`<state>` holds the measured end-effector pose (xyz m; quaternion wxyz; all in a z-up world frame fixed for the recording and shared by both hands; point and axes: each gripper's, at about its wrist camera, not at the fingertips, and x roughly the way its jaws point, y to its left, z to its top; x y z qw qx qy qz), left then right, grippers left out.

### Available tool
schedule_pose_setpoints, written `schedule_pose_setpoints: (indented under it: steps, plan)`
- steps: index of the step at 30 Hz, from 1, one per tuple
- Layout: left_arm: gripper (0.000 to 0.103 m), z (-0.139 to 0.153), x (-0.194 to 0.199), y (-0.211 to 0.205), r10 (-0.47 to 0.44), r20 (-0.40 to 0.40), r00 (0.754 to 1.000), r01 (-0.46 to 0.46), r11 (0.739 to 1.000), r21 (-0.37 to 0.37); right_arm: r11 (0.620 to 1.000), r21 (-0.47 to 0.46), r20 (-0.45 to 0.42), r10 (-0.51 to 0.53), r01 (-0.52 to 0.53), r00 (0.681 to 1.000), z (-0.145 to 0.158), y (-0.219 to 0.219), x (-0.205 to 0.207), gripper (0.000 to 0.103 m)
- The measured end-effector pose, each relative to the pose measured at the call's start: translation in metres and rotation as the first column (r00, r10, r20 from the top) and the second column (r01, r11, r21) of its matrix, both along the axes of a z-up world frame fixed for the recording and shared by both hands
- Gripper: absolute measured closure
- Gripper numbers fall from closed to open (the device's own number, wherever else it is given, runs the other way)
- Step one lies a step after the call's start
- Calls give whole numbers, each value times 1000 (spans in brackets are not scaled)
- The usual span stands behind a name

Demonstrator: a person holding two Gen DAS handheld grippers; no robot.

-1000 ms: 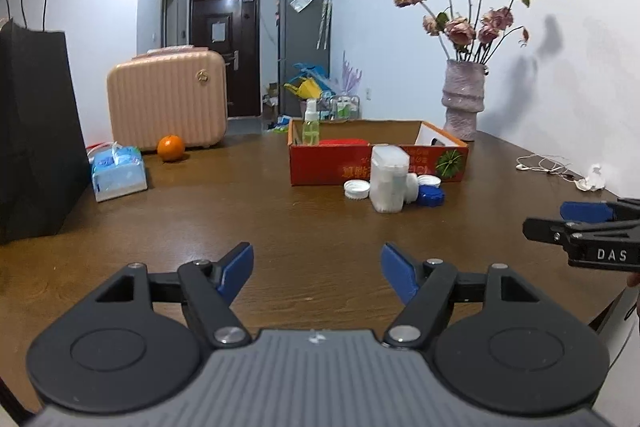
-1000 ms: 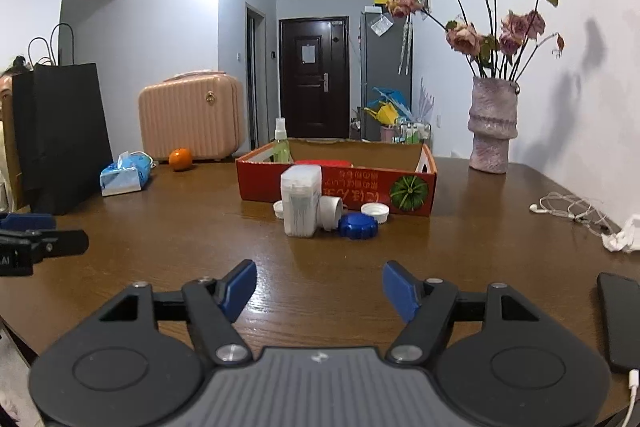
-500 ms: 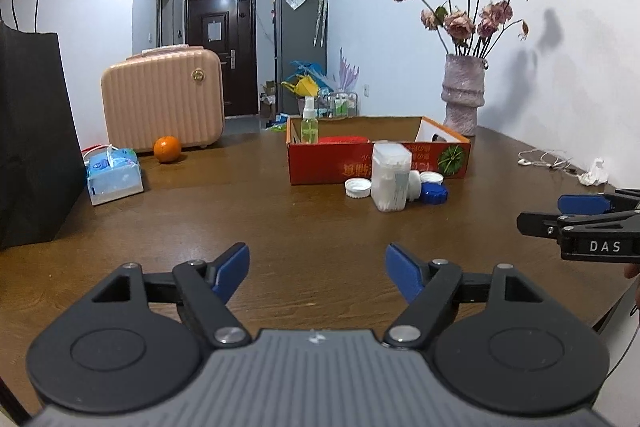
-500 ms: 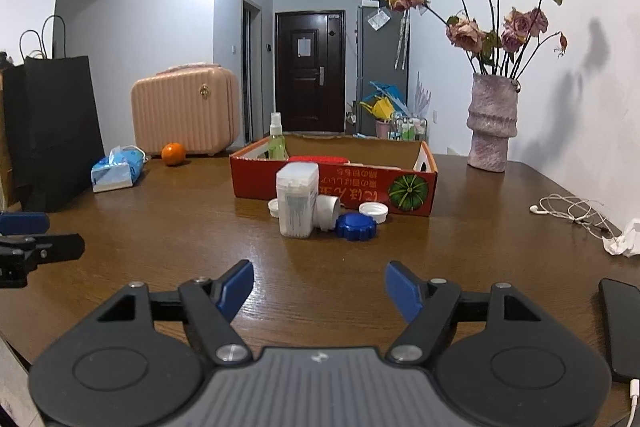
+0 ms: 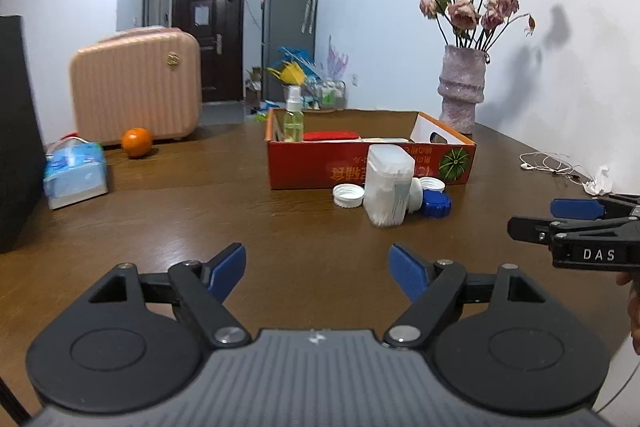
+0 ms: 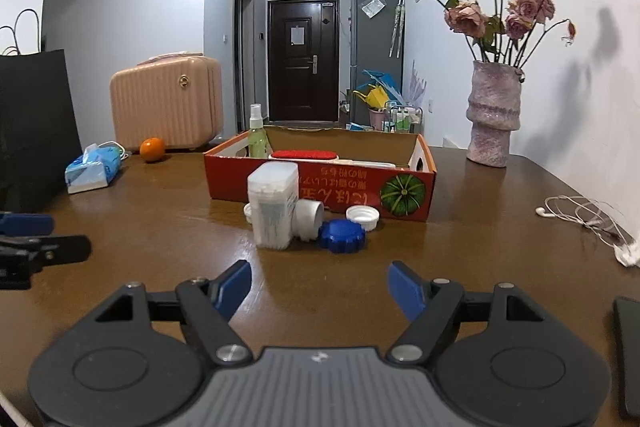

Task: Organize rigid objects
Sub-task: 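Grasp the translucent cotton-swab container with the left gripper while the right gripper approaches the blue cap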

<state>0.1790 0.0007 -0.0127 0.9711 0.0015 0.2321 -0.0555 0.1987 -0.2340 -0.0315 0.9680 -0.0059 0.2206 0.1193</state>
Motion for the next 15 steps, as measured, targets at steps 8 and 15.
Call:
schedule_pose_setpoints:
  steps: [8, 15]
  plan:
    - [22, -7, 96, -28, -130, -40, 991, 130, 992, -2, 1000, 0, -30, -6, 6, 1000, -3, -1, 82, 30]
    - [22, -19, 155, -72, -198, -57, 978, 202, 977, 70, 997, 64, -124, -38, 46, 992, -15, -21, 168, 33]
